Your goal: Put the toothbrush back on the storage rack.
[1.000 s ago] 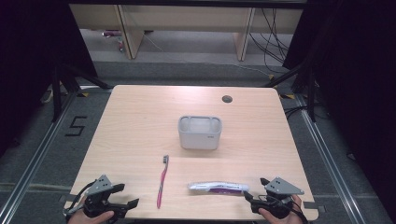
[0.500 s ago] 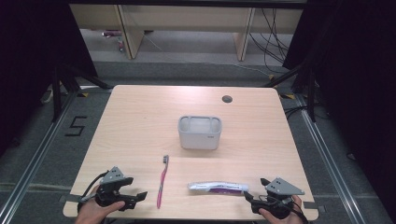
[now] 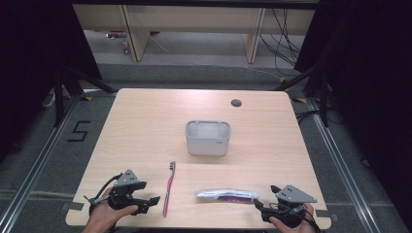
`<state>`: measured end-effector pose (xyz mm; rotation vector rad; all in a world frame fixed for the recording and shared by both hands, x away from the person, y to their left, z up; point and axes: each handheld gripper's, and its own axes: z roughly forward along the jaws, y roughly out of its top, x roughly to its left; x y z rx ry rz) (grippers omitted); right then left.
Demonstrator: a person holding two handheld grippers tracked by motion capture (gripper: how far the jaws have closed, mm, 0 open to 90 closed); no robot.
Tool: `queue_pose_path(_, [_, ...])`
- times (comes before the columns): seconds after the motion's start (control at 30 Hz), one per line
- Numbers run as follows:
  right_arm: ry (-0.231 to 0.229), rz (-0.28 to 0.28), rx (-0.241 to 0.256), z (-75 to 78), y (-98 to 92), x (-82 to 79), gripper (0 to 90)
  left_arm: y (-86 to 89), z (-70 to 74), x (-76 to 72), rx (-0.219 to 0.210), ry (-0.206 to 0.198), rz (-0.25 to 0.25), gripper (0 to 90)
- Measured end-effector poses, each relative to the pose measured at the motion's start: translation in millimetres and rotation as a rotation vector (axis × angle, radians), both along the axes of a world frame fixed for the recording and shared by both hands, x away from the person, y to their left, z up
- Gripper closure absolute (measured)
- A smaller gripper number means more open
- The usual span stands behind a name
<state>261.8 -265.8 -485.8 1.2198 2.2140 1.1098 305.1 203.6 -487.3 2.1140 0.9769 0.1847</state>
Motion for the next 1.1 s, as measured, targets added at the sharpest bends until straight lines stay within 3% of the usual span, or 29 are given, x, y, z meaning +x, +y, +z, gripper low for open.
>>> queue_pose_path(0.03, [0.000,0.000,0.000,0.0,-0.1,0.0,22.9,-1.9,0.3,2.2,0.006,-0.002,-0.004,24.0])
queue_pose_path(0.07, [-0.030,0.008,-0.021,0.0,-2.0,1.5,22.9,-4.6,1.0,4.5,0.012,0.004,-0.003,24.8])
queue_pose_path(0.17, [0.000,-0.006,-0.002,0.5,-0.4,-0.3,22.9,-9.8,2.5,9.6,0.038,0.003,-0.014,27.7])
queue_pose_path(0.2, [-0.029,0.012,-0.010,-0.2,-2.2,1.7,22.9,-15.7,1.9,15.2,0.063,0.007,-0.026,28.2])
queue_pose_path(0.27, [-0.028,0.013,-0.015,0.0,-2.8,1.5,22.9,-18.3,1.4,18.4,0.069,0.020,-0.028,29.7])
queue_pose_path(0.33, [-0.039,0.013,-0.020,-0.1,-3.9,1.7,22.9,-24.7,-0.7,25.8,0.101,0.048,-0.032,31.6])
queue_pose_path(0.63, [-0.027,0.026,-0.021,-0.4,-1.7,1.0,23.1,-39.1,-4.8,37.6,0.118,0.089,-0.036,36.7])
queue_pose_path(0.67, [0.008,0.007,0.006,0.0,0.7,-1.3,23.1,-40.0,-5.0,38.3,0.120,0.094,-0.041,37.9])
queue_pose_path(0.8, [-0.013,0.020,-0.013,0.1,-1.8,0.2,23.4,-40.9,-3.5,41.4,0.153,0.112,-0.050,42.9])
queue_pose_path(1.1, [-0.026,0.030,-0.018,0.6,-2.5,0.7,23.6,-45.2,-3.4,48.2,0.172,0.122,-0.054,48.4])
